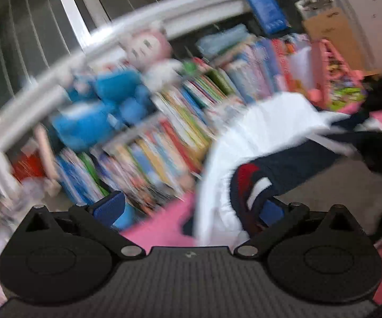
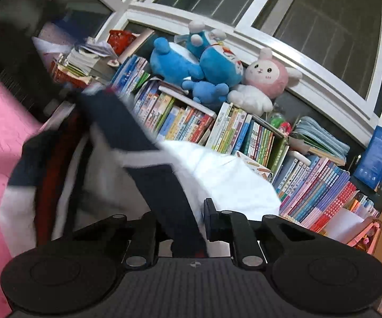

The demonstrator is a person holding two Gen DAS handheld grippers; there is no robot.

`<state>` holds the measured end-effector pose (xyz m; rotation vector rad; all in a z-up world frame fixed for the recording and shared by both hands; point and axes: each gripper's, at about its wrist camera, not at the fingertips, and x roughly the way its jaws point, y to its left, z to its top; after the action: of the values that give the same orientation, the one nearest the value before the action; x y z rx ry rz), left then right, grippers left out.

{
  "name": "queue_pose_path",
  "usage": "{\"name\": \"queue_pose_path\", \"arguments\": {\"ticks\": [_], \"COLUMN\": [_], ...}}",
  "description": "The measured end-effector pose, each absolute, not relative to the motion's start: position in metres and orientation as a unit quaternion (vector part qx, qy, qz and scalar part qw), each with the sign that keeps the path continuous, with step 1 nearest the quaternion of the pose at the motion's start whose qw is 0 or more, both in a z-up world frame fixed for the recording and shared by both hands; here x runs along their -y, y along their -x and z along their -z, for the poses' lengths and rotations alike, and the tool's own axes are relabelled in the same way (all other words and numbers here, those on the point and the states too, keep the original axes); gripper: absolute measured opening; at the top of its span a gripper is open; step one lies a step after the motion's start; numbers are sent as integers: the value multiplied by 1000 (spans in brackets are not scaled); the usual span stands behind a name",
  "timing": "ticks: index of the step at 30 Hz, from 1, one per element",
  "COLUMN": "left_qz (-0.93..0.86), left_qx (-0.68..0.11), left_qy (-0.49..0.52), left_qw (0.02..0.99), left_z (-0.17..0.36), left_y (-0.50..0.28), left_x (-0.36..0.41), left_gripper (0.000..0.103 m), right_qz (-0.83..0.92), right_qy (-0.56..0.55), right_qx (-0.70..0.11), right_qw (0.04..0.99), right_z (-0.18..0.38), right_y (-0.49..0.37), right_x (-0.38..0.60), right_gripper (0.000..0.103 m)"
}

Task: Fold clothes

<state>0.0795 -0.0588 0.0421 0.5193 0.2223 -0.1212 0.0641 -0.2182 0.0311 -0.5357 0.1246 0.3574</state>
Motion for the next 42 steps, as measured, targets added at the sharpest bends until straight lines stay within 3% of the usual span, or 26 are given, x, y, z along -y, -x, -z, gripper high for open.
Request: {"name": "queue_pose_path", "arguments": {"ticks": [5,10,15,21,30,34,39,41,42], "left_qz": [106,96,43,39,93,91,-23,-45,-41], "left_qx": [-106,-90,-80,-94,-152,-156,-168,-181,-190], "left_qy": [-312,-297,-214,-238,-287,-225,-237,-229,-217], "left_qw": [938,946,973,966,941,957,957,955,957], "left_z": [-9,-11,-43,-58,-10,7,24,24,23], "left_y": [-68,-87,-96,-63,-5,-26,-60,-63,-61], "left_x": [102,128,95,41,72,99,84,60,48], "left_gripper": [103,103,103,103,103,103,103,103,103], "right_qz": [-183,-179,-149,-151,-213,-217,-147,-120,-109], "right_qy": [269,273,276,260,235,230,259,261,260], "right_qx": [-84,-94,-95,-108,-85,-78,-93,-124,-143], "right_qw": [942,940,945,948,944,946,950,950,949], "right_z": [-45,-59,-69,-64,-67,-71,-57,-40,-30], "right_y": [-60,-52,-42,-32,-1,9,9,0,-4], "right_x": [215,218,237,257,221,218,248,270,282], "right_gripper": [12,11,11,12,11,11,11,11,22]}}
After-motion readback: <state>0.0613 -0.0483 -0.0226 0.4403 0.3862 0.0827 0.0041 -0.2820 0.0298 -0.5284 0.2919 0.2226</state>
